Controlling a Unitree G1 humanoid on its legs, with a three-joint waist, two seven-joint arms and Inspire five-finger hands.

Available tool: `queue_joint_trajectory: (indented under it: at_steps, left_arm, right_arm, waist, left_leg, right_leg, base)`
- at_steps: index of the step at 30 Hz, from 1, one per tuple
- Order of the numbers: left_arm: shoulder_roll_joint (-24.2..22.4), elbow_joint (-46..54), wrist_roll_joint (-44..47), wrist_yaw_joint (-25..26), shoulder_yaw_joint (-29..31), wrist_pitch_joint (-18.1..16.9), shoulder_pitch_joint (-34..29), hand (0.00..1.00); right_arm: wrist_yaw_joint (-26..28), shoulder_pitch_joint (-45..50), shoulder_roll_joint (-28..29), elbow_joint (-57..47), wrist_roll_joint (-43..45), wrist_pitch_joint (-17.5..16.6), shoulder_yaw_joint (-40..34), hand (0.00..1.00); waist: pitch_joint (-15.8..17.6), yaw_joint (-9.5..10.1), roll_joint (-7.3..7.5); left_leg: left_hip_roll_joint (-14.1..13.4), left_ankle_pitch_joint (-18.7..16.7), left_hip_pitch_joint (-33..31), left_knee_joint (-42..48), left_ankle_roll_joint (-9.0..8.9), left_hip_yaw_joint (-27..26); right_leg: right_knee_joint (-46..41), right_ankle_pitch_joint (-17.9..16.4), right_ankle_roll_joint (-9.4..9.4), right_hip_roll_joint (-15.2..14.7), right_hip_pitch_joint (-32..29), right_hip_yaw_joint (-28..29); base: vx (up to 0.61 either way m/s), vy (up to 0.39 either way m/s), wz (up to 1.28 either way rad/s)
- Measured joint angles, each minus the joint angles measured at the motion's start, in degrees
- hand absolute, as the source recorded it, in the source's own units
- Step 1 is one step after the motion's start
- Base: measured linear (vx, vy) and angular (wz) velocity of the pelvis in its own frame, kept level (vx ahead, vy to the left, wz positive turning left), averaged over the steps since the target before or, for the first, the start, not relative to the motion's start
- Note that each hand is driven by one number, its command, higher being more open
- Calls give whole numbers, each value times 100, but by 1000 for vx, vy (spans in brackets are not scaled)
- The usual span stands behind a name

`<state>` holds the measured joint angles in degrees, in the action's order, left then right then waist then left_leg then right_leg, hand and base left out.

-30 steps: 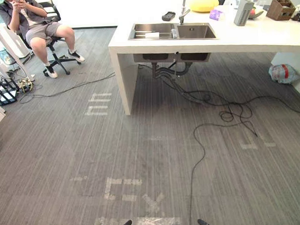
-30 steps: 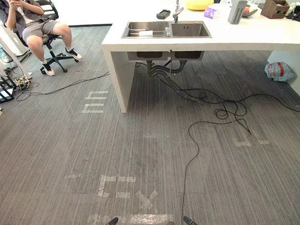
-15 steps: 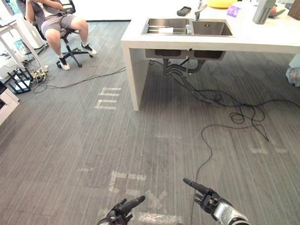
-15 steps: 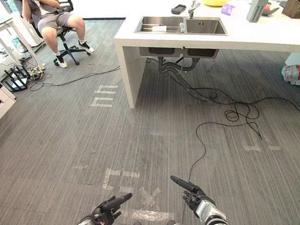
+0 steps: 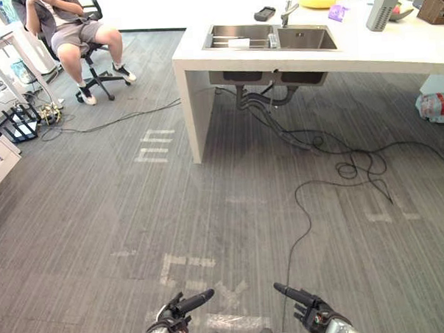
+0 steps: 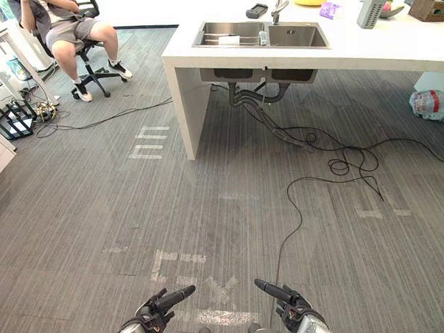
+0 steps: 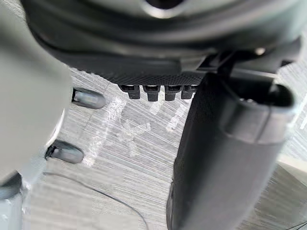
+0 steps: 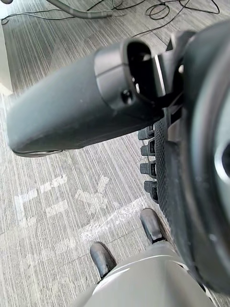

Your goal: Walk over to the sink, pick up the cup, carry it to the dishwasher, place the cup inside the dishwasher, then close the dishwasher door

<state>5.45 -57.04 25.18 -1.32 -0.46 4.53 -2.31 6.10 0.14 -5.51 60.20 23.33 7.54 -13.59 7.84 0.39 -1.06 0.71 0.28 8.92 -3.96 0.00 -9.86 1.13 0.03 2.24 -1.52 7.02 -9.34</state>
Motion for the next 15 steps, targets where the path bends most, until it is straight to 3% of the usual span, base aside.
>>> queue_joint_trajectory:
  at_steps: [4,5,7,8,10,11,13,15]
  left_arm:
    - [41,-145,-58,1,4,-17,-16,100]
    - [75,-166,-60,0,5,-34,-53,100]
    - [92,-170,-60,3,5,-70,-104,100]
    - [97,-168,-24,21,39,-110,-120,100]
    - [111,-172,28,97,51,-188,-62,100]
    - [106,-175,77,107,44,-185,-59,100]
    - [126,-174,74,84,45,-162,-37,100]
    - [163,-168,51,56,46,-105,15,100]
  right_arm:
    - [65,128,75,21,8,-11,-126,100]
    - [105,159,80,13,26,-73,-182,100]
    - [113,157,79,16,28,-98,-185,100]
    - [125,135,66,15,28,-139,-182,100]
    - [133,-30,-2,14,82,-232,-184,100]
    - [138,-27,-12,13,152,-276,-182,100]
    - [143,42,18,16,292,-330,-135,100]
    - [132,49,44,-19,479,-374,-59,100]
  waist:
    - [6,-4,9]
    - [30,-7,48]
    - [70,7,62]
    - [118,21,55]
    - [390,-5,71]
    - [427,-41,77]
    - [478,-76,118]
    - [553,-140,158]
  left_leg:
    - [14,-21,10,11,117,-29]
    - [52,-66,18,61,167,-42]
    - [77,-111,46,112,195,-78]
    - [82,-150,76,138,224,-101]
    - [88,-276,361,147,396,-103]
    - [88,-307,423,191,432,-66]
    - [44,-461,483,415,455,88]
    - [-5,-597,462,623,433,272]
  right_leg:
    - [-479,-266,-14,-55,-207,-4]
    - [-958,-502,63,-145,-397,3]
    - [-1318,-630,162,-220,-525,-19]
    - [-1653,-688,242,-279,-649,-55]
    - [-3143,-756,400,-517,-1167,-291]
    - [-3394,-817,403,-599,-1270,-376]
    - [-3381,-938,374,-669,-1513,-401]
    - [-2685,-785,355,-649,-1737,-325]
  base:
    - [-28,-4,0]
    - [0,0,0]
    - [-3,26,-9]
    - [-31,42,-21]
    - [-67,64,-10]
    - [-22,65,19]
    - [53,37,36]
    - [161,-15,44]
